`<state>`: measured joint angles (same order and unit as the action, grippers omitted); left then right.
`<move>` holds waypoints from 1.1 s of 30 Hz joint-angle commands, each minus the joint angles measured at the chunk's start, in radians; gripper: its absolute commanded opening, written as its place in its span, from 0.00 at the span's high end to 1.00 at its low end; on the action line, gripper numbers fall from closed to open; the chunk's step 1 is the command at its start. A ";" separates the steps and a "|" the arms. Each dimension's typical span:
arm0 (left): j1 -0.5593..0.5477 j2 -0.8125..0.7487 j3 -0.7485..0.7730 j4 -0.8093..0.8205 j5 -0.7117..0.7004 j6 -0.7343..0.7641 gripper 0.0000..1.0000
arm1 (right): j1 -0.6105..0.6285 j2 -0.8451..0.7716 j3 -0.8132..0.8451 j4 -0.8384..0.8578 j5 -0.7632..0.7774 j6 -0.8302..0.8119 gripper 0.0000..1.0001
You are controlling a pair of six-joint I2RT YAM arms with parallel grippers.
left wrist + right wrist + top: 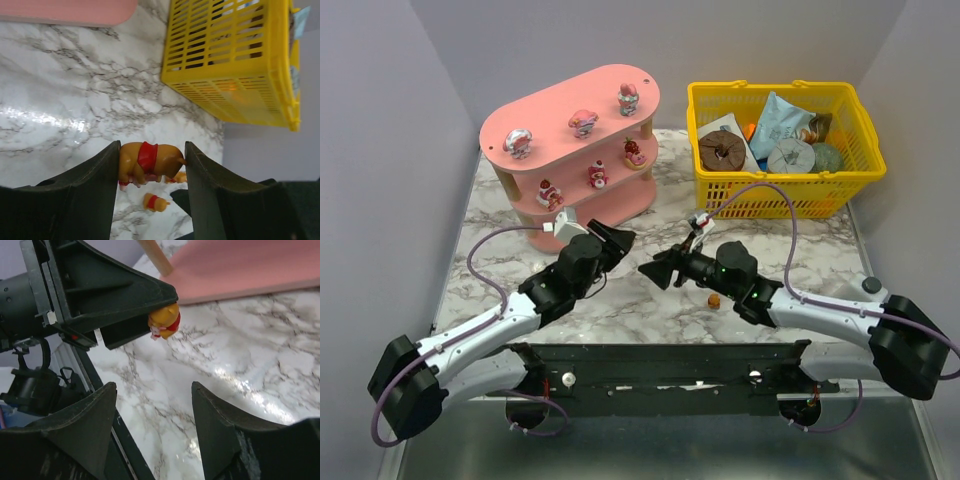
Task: Place and organize the plastic toys onto the shelf
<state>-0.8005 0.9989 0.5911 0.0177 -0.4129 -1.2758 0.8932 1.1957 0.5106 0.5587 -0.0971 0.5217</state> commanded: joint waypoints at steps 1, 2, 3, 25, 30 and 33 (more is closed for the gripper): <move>0.000 -0.074 -0.039 0.077 -0.017 -0.097 0.72 | 0.024 0.080 0.071 0.122 0.077 -0.077 0.32; 0.001 -0.081 -0.045 0.082 -0.010 -0.106 0.72 | 0.026 0.093 0.083 0.132 0.080 -0.078 0.32; 0.000 -0.089 -0.051 0.088 -0.006 -0.109 0.72 | 0.035 0.106 0.094 0.133 0.080 -0.084 0.32; 0.000 -0.146 -0.162 0.197 0.033 -0.160 0.71 | 0.075 0.301 0.226 0.168 0.183 -0.088 0.57; 0.000 -0.144 -0.175 0.200 0.042 -0.172 0.68 | 0.076 0.334 0.232 0.194 0.188 -0.084 0.79; 0.000 -0.151 -0.185 0.197 0.036 -0.169 0.59 | 0.078 0.341 0.224 0.201 0.192 -0.089 0.91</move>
<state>-0.7910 0.8646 0.4210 0.1761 -0.3962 -1.4322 0.9691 1.5105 0.7155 0.7063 0.0479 0.4442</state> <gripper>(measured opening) 0.589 0.376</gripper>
